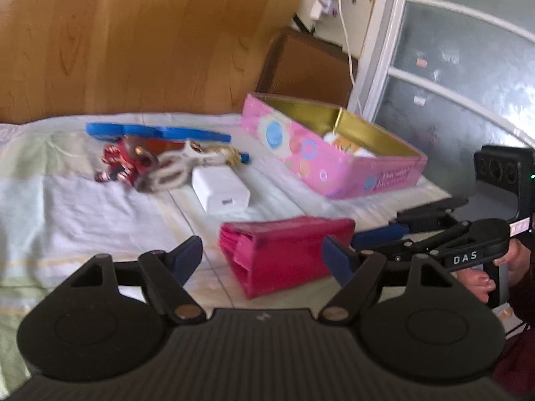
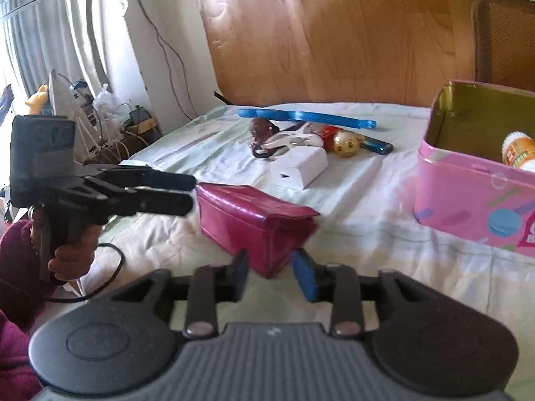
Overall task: Organize rigid objects
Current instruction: 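Grasp the magenta wallet with the right gripper, then lower the wallet into the pink tin and open the right gripper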
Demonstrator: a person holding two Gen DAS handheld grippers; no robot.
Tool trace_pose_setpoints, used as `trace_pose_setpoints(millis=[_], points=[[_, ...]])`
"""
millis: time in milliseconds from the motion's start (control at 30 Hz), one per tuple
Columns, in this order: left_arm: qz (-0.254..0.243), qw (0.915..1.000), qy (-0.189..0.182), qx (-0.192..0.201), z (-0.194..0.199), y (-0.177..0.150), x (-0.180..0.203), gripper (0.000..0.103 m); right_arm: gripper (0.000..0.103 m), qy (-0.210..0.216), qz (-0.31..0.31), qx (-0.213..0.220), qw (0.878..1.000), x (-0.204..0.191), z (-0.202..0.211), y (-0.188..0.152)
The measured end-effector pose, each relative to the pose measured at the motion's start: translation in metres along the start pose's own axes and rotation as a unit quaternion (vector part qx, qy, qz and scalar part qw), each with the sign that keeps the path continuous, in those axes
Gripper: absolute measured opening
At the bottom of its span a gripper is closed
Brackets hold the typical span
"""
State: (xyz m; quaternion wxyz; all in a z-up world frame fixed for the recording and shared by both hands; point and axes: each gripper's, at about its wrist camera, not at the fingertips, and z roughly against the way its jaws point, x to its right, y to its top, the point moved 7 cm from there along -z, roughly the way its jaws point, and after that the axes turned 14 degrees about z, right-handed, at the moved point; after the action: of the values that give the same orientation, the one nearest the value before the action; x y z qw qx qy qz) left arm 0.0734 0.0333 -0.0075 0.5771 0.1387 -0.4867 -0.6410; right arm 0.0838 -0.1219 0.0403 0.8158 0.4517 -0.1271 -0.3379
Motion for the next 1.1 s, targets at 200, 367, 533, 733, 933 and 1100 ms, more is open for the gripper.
trace_pose_setpoints(millis=[200,367,533,733,933,1100], points=[[-0.002,0.9981,0.023,-0.057,-0.024,-0.009,0.004,0.036,0.022,-0.003,0.015,0.008,1.0,-0.004,-0.019,0.006],[-0.047,0.9988,0.004,-0.01,-0.008,0.02,0.04,0.036,0.022,-0.02,0.018,0.057,0.998,0.011,0.016,0.023],[-0.099,0.9945,-0.002,0.036,-0.033,0.057,0.084,0.037,0.022,-0.099,0.05,0.101,0.989,0.043,0.054,0.043],[-0.142,0.9884,0.046,0.03,-0.102,0.094,0.126,0.038,0.022,-0.119,-0.029,0.097,0.988,0.125,0.061,0.043],[-0.172,0.981,0.089,-0.014,-0.156,0.1,0.141,0.038,0.022,-0.066,-0.141,0.043,0.987,0.192,0.043,0.02],[-0.166,0.9813,0.074,-0.064,-0.188,0.089,0.148,0.037,0.011,-0.098,-0.161,0.015,0.982,0.215,0.041,-0.001]])
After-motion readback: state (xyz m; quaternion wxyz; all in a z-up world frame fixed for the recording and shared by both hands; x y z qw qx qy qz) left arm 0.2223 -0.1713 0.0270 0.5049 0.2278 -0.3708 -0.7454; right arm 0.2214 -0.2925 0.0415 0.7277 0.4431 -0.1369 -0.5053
